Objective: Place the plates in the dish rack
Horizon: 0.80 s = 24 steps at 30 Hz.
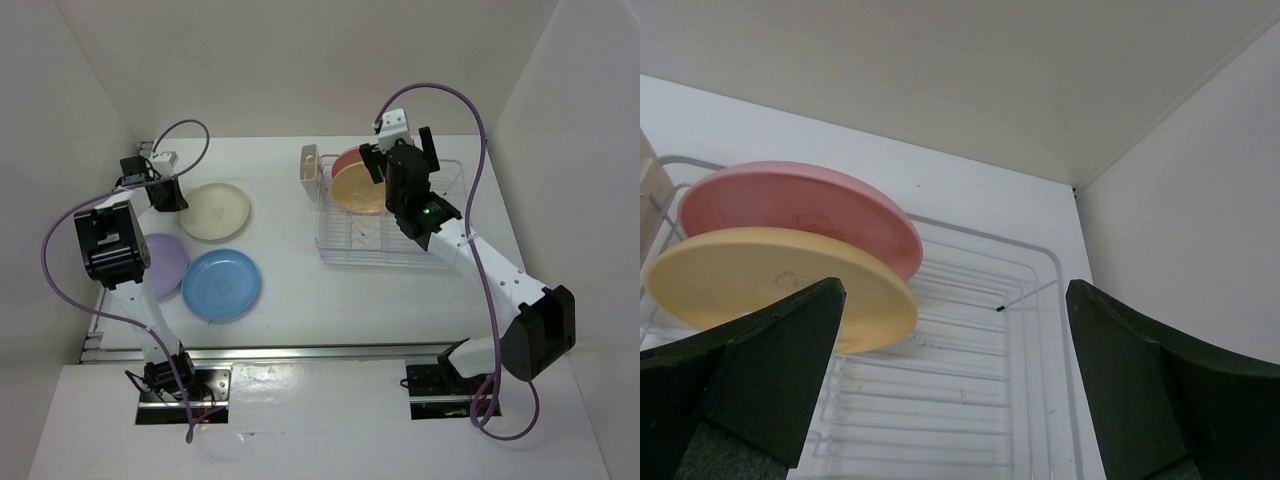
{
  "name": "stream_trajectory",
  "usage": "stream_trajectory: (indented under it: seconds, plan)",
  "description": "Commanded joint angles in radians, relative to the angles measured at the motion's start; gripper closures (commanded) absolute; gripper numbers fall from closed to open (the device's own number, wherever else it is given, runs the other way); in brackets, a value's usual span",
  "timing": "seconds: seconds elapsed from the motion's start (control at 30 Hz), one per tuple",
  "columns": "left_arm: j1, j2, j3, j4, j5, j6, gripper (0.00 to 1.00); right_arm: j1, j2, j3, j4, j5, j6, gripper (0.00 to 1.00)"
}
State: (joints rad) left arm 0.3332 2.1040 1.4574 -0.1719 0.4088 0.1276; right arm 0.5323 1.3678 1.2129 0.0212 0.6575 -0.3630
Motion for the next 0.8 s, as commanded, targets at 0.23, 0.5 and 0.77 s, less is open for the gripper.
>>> stream_trajectory:
  seconds: [0.23, 0.5, 0.77]
  plan:
    - [-0.009, 0.021, 0.087, -0.060, 0.101, 0.007, 1.00, 0.008, 0.016, 0.062, -0.001, -0.010, 0.015, 0.00]
    - [-0.086, -0.096, 0.211, -0.060, 0.131, 0.007, 1.00, 0.008, 0.016, 0.071, -0.010, -0.019, 0.033, 0.00]
    - [-0.174, -0.361, 0.049, 0.401, 0.044, -0.037, 1.00, 0.008, 0.016, 0.071, -0.020, -0.029, 0.042, 0.00]
